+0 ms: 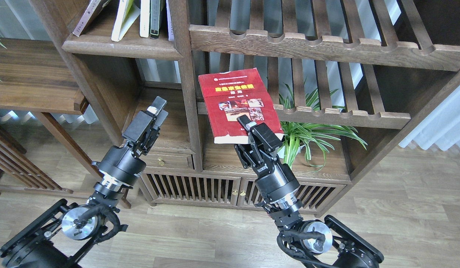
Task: Organize books on shelf
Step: 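Pull the red book down off the shelf toward the robot with right gripper, then pinch the red book's edge with the left gripper, right gripper supporting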
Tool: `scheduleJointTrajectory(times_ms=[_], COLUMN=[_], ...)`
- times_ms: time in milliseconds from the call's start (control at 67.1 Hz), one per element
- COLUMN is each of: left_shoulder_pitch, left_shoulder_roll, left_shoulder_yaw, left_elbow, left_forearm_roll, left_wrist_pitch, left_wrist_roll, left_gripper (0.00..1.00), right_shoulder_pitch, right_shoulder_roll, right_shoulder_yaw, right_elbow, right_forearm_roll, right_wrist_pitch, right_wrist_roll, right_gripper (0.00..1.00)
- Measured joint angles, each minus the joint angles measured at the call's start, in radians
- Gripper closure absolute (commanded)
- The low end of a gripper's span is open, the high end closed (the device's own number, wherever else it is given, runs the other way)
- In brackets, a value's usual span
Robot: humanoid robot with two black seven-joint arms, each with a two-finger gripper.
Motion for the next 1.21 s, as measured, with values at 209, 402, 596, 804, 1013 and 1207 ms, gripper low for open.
scheduleJointTrajectory(times_ms=[209, 402, 596, 804, 1013, 1207], left_shoulder_pitch=[0.014, 0.010, 0.009, 0.015, 0.017, 0.017], left_shoulder_roll=[-0.002, 0.001, 0.015, 0.059, 0.130, 0.134], left_shoulder_yaw=[0.040, 0.050, 0.052, 0.064, 0.109, 0.129], left_elbow=[0.000, 0.010, 0.020, 0.022, 0.034, 0.034], left_forearm_roll=[-0.099, -0.113, -0.158, -0.205, -0.225, -0.234], left_wrist_pitch=[0.000, 0.000, 0.000, 0.000, 0.000, 0.000], left_wrist_roll=[0.002, 0.016, 0.138, 0.218, 0.229, 0.248], left_gripper=[0.27, 0.32, 0.37, 0.41, 0.46, 0.46], right_shoulder_pitch=[-0.007, -0.003, -0.002, -0.008, -0.006, -0.004], right_shoulder_roll=[0.035, 0.045, 0.045, 0.045, 0.045, 0.045], right_shoulder_yaw=[-0.041, -0.069, -0.082, -0.089, -0.091, -0.119], right_elbow=[-0.057, -0.077, -0.081, -0.095, -0.097, -0.097], right_forearm_roll=[-0.009, -0.037, -0.045, -0.062, -0.074, -0.075], right_wrist_pitch=[0.000, 0.000, 0.000, 0.000, 0.000, 0.000], right_wrist_roll=[-0.040, -0.044, -0.045, -0.048, -0.054, -0.074], right_gripper=[0.95, 0.95, 0.95, 0.95, 0.95, 0.95])
